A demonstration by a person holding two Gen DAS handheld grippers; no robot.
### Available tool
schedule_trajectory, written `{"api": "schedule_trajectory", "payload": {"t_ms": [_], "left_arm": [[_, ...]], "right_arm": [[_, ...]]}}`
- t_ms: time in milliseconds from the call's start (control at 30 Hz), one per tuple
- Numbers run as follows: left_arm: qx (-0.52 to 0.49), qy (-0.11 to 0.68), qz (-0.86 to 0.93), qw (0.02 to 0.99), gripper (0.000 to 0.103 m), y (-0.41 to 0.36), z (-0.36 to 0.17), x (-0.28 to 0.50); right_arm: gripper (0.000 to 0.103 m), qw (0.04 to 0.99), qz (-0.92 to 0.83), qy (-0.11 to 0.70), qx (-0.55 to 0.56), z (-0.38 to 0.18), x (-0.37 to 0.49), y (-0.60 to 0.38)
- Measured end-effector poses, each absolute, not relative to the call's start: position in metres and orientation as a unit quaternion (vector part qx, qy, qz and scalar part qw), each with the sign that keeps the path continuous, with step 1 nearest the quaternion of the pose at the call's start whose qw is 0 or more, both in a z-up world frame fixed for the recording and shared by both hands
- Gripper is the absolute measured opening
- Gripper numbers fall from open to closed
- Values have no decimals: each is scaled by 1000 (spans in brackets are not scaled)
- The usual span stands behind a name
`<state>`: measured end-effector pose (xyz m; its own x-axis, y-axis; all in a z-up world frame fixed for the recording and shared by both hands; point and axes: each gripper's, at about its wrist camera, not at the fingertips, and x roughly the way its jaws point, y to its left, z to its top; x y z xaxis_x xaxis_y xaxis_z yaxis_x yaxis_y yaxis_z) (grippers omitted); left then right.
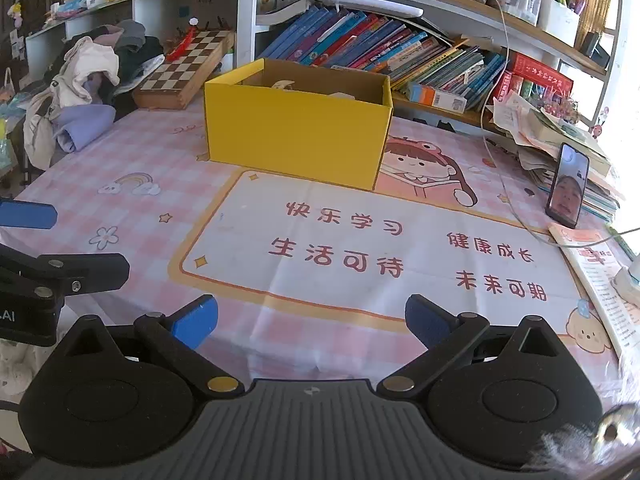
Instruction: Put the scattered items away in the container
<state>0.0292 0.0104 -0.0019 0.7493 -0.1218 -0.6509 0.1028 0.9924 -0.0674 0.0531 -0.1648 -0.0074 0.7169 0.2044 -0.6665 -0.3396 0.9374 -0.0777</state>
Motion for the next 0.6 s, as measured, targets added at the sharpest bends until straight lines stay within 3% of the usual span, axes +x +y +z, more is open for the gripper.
{"api": "schedule_trajectory", "payload": {"t_ms": [600], "left_arm": [[-4,349,-62,935,103,9,-2,29]], "right_arm": [[101,920,151,349,-97,-9,55,-169]]}}
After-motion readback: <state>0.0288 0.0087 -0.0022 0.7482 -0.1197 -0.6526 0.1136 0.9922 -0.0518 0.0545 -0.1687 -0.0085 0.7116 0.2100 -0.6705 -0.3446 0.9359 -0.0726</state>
